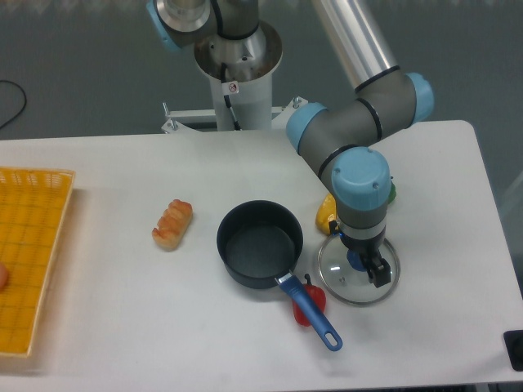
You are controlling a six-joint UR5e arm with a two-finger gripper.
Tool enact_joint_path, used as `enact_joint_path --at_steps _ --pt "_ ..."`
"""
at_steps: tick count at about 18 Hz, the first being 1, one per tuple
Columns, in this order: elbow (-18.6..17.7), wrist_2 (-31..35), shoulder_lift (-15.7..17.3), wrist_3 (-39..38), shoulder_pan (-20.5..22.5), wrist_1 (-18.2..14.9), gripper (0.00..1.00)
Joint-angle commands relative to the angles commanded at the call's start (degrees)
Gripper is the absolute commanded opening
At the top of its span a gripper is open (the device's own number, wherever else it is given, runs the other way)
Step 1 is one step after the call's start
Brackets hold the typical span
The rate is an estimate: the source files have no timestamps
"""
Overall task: Pick up the yellow pepper
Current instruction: 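Move the gripper from the glass lid toward the yellow pepper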
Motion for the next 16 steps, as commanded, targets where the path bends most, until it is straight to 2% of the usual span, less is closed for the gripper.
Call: enact_joint_path --at_steps 3,6,11,16 --pt "-0.35 -1.15 1.14 0.18 -0.17 -0.09 1.0" --pt "-0.96 -2.64 2.72 -0.18 -0.52 -2.02 1.0" --pt "-4.04 -7.38 5.62 -1.05 -0.61 -2.02 1.0" --pt "-7.37 -7.48 7.47 -5.26 -1.14 -2.02 1.0"
